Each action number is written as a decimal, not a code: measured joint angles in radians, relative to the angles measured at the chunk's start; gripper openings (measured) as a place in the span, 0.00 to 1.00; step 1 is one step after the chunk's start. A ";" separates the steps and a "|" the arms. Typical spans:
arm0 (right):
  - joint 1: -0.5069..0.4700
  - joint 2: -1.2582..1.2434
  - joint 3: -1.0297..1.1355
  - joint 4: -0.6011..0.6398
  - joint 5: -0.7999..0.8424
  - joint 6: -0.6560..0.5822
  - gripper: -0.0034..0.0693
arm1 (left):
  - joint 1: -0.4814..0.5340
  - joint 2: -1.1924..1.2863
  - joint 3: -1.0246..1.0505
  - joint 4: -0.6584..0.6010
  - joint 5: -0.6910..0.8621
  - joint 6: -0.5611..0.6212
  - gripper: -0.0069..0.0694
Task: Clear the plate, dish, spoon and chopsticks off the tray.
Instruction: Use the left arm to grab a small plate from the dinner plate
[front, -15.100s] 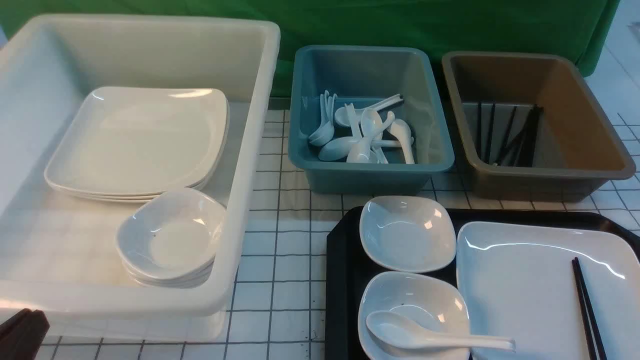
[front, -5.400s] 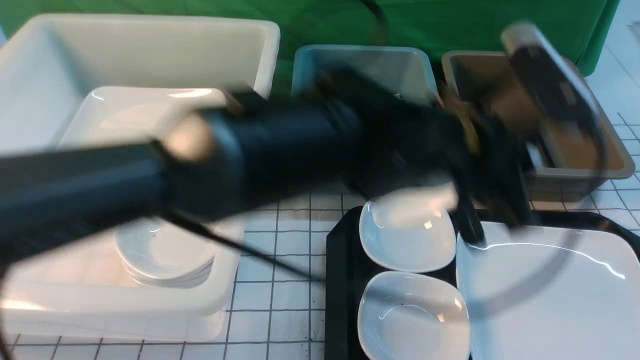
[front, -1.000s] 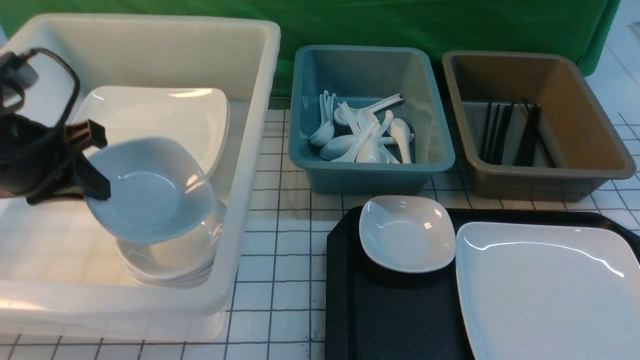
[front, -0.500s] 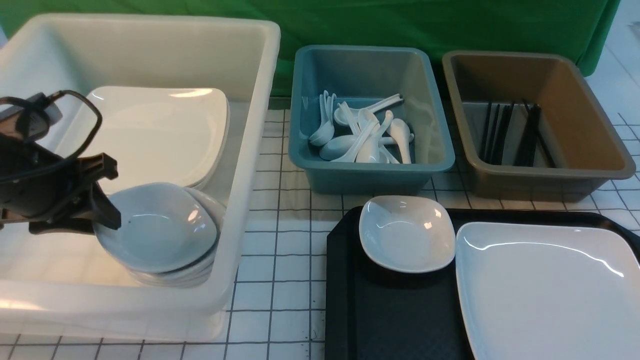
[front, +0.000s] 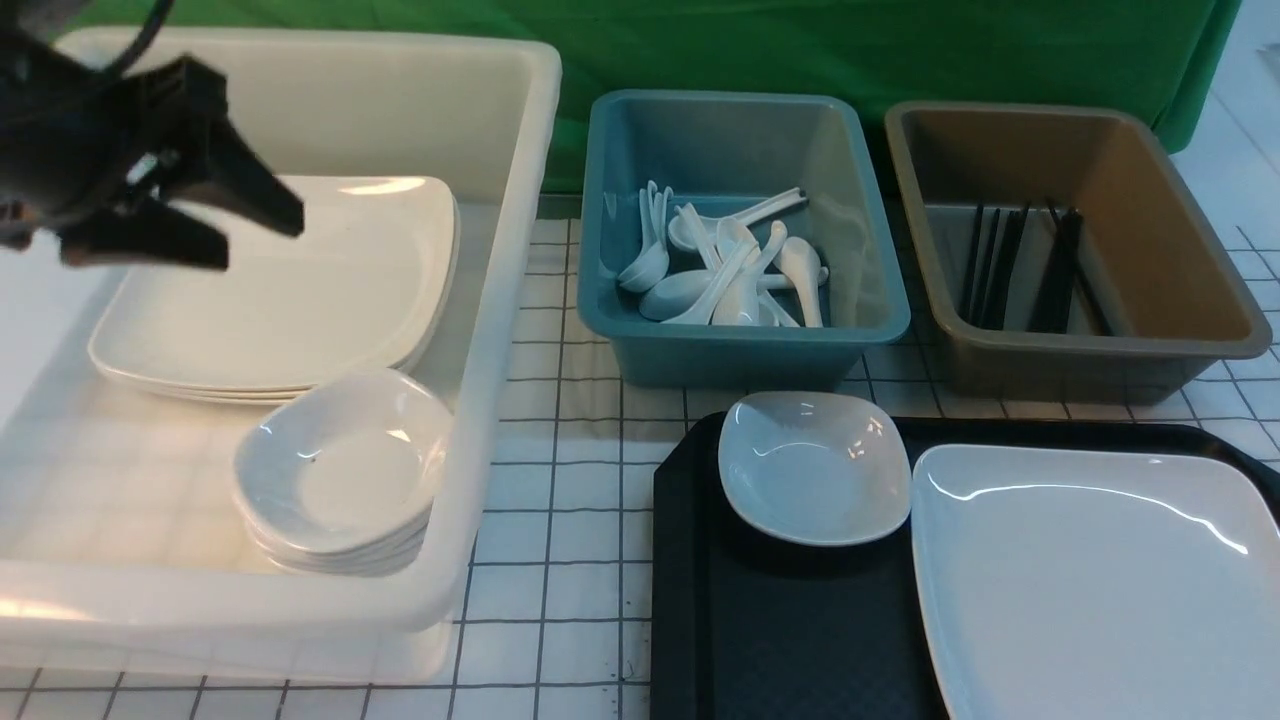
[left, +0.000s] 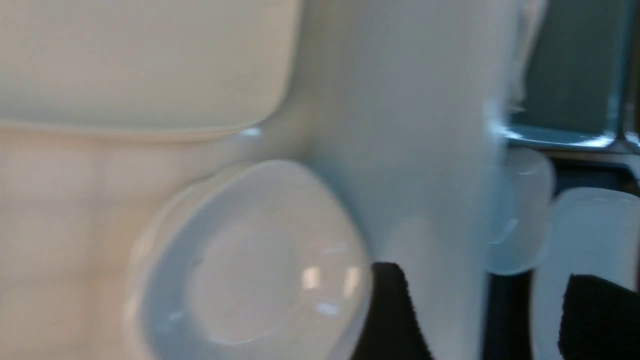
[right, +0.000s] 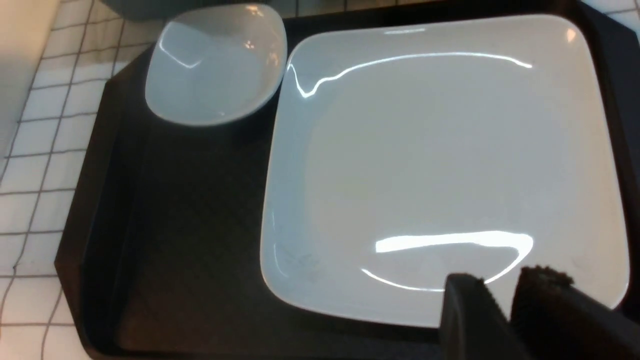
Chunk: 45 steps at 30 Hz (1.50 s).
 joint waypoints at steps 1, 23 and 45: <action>0.000 0.000 0.000 0.000 -0.001 0.000 0.31 | -0.015 -0.001 -0.005 -0.010 0.001 0.007 0.52; 0.000 0.000 0.000 0.000 -0.013 -0.004 0.34 | -1.049 0.329 -0.056 0.790 -0.331 0.019 0.26; 0.000 0.000 0.000 0.000 0.014 -0.020 0.36 | -1.060 0.530 -0.056 0.973 -0.594 0.000 0.72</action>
